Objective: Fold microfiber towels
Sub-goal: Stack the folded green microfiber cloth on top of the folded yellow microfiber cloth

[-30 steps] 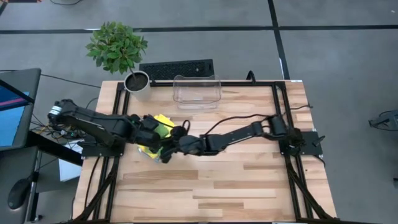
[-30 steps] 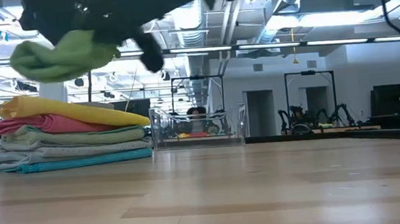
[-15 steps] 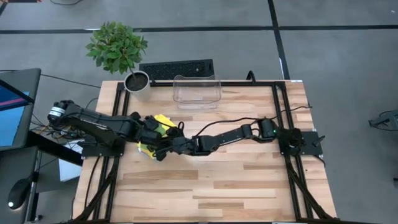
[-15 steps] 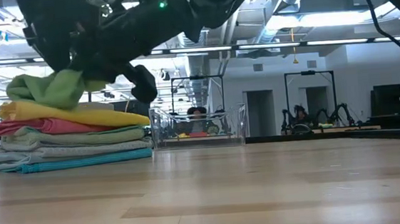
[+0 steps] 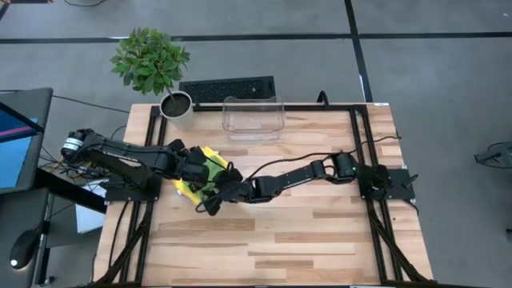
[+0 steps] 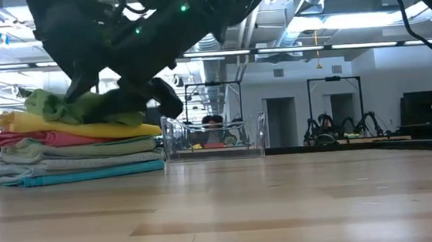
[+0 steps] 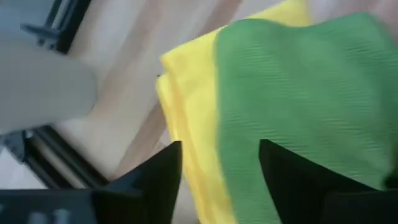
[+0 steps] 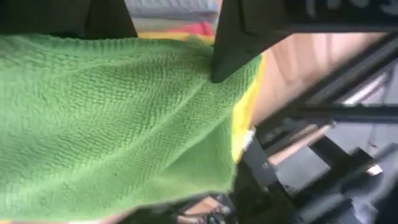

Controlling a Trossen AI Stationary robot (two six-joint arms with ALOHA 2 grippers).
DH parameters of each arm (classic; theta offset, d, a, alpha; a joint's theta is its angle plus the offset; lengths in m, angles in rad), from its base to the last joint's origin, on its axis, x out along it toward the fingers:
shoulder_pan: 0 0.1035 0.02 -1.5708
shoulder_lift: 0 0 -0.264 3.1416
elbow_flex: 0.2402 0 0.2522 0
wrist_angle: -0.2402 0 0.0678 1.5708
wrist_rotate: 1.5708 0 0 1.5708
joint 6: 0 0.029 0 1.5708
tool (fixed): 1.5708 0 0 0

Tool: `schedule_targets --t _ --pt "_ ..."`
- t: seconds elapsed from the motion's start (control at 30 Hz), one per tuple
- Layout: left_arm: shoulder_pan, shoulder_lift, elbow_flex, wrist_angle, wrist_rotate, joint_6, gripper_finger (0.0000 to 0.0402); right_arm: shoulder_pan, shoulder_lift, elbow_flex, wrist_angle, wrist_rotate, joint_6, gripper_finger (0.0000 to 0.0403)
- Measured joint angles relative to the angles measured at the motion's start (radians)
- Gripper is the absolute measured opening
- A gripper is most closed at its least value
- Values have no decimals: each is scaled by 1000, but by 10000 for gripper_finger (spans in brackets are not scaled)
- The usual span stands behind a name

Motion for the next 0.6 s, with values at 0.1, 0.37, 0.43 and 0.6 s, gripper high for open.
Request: schedule_targets --t 0.1,0.37,0.43,0.6 --pt "11 -8 0 -46 -46 -74 229 4 -42 -2 -122 47 -17 229" --pt "-67 -118 2 39 -40 -222 225 4 -163 -2 -424 215 -153 225" --pt "-133 -139 -6 49 -73 -286 213 5 -196 -2 -458 236 -189 224" --pt "-285 -149 -61 116 -219 -471 182 -4 -229 -1 -434 221 -237 225"
